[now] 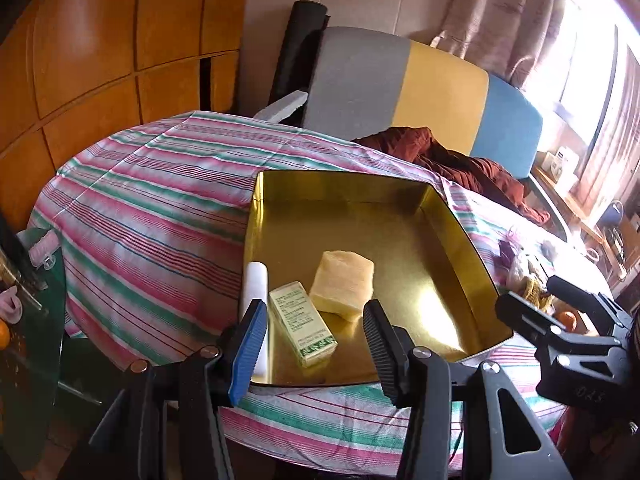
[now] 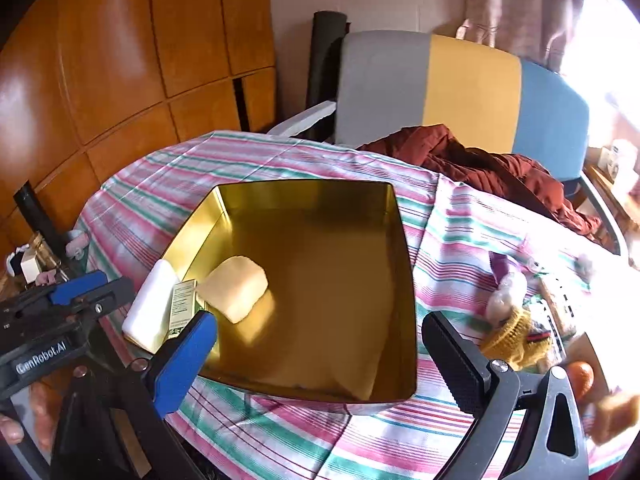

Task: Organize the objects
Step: 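Lower the medicine box into the gold tray with left gripper while right gripper drops the sponge in, then withdraw both grippers from the tray back toward the remaining items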

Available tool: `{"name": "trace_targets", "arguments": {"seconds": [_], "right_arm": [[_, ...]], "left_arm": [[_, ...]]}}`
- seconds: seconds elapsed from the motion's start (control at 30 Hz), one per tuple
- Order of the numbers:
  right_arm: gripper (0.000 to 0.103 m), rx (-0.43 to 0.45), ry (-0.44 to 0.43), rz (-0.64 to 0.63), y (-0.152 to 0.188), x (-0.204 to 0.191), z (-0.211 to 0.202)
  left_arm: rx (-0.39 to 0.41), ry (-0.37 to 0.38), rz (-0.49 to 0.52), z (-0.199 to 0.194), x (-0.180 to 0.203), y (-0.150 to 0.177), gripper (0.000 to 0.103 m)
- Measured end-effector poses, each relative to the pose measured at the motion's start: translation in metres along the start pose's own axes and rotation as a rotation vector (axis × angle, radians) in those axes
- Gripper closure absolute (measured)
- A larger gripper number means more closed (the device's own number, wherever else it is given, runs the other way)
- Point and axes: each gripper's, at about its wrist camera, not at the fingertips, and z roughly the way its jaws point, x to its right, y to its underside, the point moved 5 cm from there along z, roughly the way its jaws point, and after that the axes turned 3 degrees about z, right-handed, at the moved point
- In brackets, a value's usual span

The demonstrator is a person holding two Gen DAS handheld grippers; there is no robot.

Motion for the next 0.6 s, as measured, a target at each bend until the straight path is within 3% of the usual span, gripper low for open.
{"name": "trace_targets", "arguments": {"seconds": [0.6], "right_arm": [[0.0, 0.072, 0.133, 0.08, 0.012, 0.05, -0.025]], "left_arm": [[-0.035, 0.052, 0.114, -0.003, 0.042, 0.013, 0.053]]}}
